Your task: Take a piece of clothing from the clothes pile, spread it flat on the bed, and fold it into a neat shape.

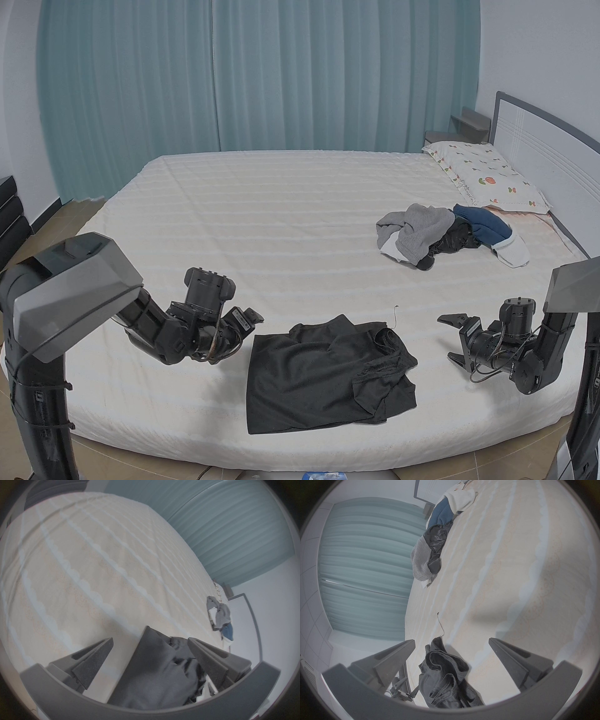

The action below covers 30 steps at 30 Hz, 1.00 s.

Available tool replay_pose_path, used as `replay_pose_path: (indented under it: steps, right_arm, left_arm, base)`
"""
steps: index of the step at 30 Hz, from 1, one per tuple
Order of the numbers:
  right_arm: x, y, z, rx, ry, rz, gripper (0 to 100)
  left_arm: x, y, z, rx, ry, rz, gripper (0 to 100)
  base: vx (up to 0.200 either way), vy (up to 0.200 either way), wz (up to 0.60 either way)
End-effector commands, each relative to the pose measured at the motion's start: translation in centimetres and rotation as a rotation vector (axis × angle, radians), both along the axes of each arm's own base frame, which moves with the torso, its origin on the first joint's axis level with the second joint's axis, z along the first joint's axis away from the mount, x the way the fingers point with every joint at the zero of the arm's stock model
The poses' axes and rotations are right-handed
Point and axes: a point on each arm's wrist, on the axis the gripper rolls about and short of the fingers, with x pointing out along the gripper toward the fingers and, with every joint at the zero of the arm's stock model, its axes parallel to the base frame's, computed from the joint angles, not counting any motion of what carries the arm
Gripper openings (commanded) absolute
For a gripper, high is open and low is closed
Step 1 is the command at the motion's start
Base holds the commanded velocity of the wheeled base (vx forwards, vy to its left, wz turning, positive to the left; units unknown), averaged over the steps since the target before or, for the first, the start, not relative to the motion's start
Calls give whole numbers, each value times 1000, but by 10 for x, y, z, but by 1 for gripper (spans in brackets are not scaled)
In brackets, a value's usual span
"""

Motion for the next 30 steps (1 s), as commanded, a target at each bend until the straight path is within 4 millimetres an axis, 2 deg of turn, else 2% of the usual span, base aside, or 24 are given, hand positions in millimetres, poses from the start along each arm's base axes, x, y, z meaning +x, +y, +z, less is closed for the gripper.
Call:
replay_pose_path:
  steps: [1,12,13,17,19,21,22,25,30]
  right_arm:
    - [0,0,0,0,1,2,100]
    - [0,2,-1,-2,2,5,100]
    - [0,2,-1,-3,0,8,100]
    - [-2,4,7,3,-17,19,100]
    - [-7,19,16,-6,-40,62,100]
    - [-9,24,17,-9,-41,77,100]
    - [-11,39,18,-27,-45,126,100]
    - [-11,53,17,-81,-69,201,100]
    - [4,80,34,-236,-90,268,100]
  left_arm:
    - [7,-21,-27,48,10,-23,100]
    - [15,-25,-31,52,-5,-25,100]
    - [15,-25,-32,52,-5,-25,0]
    - [16,-25,-32,52,-6,-22,0]
    - [15,-24,-32,55,-5,-17,0]
    - [14,-25,-32,56,-4,-16,0]
    - [14,-23,-32,65,-6,3,0]
    - [14,-20,-32,77,-13,33,0]
    - [10,-8,-31,51,-33,101,0]
  base:
    - [0,0,0]
    - [0,0,0]
    - [0,0,0]
    - [0,0,0]
    - [0,0,0]
    - [0,0,0]
    - [0,0,0]
    - [0,0,0]
    - [0,0,0]
